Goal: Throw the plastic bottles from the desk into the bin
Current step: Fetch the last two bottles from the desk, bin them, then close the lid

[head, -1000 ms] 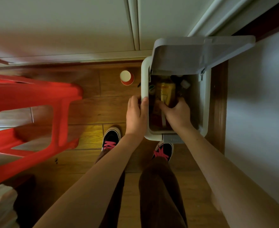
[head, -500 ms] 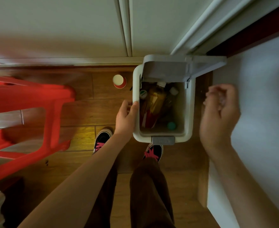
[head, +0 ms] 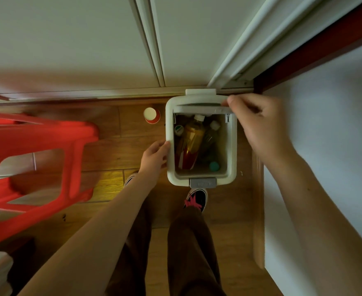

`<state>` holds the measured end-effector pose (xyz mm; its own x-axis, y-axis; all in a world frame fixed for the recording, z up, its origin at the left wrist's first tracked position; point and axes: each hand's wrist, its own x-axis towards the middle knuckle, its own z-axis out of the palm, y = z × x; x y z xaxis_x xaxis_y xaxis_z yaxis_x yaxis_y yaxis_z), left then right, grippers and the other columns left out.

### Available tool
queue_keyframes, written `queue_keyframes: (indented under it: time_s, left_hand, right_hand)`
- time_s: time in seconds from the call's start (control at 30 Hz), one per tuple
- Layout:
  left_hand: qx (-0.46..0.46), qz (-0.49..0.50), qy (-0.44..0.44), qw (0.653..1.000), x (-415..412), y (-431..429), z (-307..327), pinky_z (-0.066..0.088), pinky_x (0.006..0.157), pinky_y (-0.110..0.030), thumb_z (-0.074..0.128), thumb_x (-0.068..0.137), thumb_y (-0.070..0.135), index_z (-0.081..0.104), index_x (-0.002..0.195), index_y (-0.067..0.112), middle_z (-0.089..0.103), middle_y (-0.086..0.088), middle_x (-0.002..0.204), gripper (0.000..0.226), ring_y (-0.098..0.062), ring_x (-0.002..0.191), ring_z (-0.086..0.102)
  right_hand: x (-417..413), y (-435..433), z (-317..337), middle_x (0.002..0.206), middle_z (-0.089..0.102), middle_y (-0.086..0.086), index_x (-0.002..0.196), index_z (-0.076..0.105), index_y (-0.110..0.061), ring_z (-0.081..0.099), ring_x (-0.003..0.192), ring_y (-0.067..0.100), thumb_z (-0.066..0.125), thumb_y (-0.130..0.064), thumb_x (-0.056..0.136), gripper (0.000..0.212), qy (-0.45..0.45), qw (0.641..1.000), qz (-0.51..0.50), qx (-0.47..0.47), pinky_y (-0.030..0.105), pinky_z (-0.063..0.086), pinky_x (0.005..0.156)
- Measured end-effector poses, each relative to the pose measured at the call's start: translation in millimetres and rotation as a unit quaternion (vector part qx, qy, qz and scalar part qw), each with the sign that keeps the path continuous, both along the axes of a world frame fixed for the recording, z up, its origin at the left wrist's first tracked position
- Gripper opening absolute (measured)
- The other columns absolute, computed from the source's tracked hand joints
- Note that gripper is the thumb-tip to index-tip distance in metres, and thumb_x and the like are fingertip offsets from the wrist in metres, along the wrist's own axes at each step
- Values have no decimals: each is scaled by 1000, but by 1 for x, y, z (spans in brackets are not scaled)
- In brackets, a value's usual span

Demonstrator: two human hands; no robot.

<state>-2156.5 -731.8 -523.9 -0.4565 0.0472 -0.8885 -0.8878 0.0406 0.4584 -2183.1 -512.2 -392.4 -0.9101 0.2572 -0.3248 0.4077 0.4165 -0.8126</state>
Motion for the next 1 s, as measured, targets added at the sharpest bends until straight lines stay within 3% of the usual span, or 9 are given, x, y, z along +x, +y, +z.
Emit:
queue_keyframes:
  time_s: [0.1, 0.23, 0.37, 0.43, 0.67, 1.0]
  left_hand:
    - [1, 14, -4, 1000, 1, -1, -1, 54, 91, -41, 58, 93, 28, 64, 116, 17, 69, -7, 111, 26, -26, 107, 66]
    - [-17, 12, -1, 1000, -1, 1, -2, 54, 93, -43, 57, 94, 28, 67, 105, 22, 70, -3, 106, 16, -24, 105, 66]
    - [-22, 5, 6, 1000, 1, 0, -5, 53, 95, -46, 57, 94, 29, 67, 104, 24, 69, -4, 110, 15, -24, 106, 65]
    - [-22, 4, 11, 1000, 3, -1, -6, 53, 95, -45, 56, 94, 29, 66, 101, 26, 68, -3, 108, 12, -24, 106, 64]
    - [-23, 1, 34, 999, 7, -1, -10, 53, 95, -44, 55, 95, 30, 63, 116, 19, 65, -5, 113, 26, -27, 110, 62]
    - [-40, 0, 40, 998, 7, 3, -10, 53, 95, -47, 55, 95, 32, 65, 113, 21, 67, -6, 114, 24, -27, 109, 63]
  right_hand:
    - [36, -1, -7, 105, 71, -10, 112, 70, -18, 63, 99, -4, 58, -25, 94, 23, -36, 999, 21, -7, 10, 50, 82]
    - [82, -9, -30, 122, 67, 1, 117, 69, -11, 56, 115, 1, 62, -17, 92, 26, -16, 994, 84, 71, 1, 39, 94]
    - [104, -14, -62, 141, 54, -6, 132, 58, -19, 39, 136, 4, 63, -32, 90, 45, -61, 990, 86, 98, 31, 41, 111]
    - [110, -16, -76, 148, 46, -7, 138, 51, -22, 32, 142, 6, 61, -38, 89, 53, -73, 986, 103, 107, 36, 36, 114]
    - [125, -22, -115, 156, 34, -1, 148, 36, -18, 25, 146, 18, 65, -39, 87, 71, -75, 962, 176, 197, 43, 37, 113]
    - [122, -23, -121, 152, 40, -3, 144, 42, -21, 36, 141, 19, 73, -36, 83, 70, -67, 969, 144, 192, 37, 43, 107]
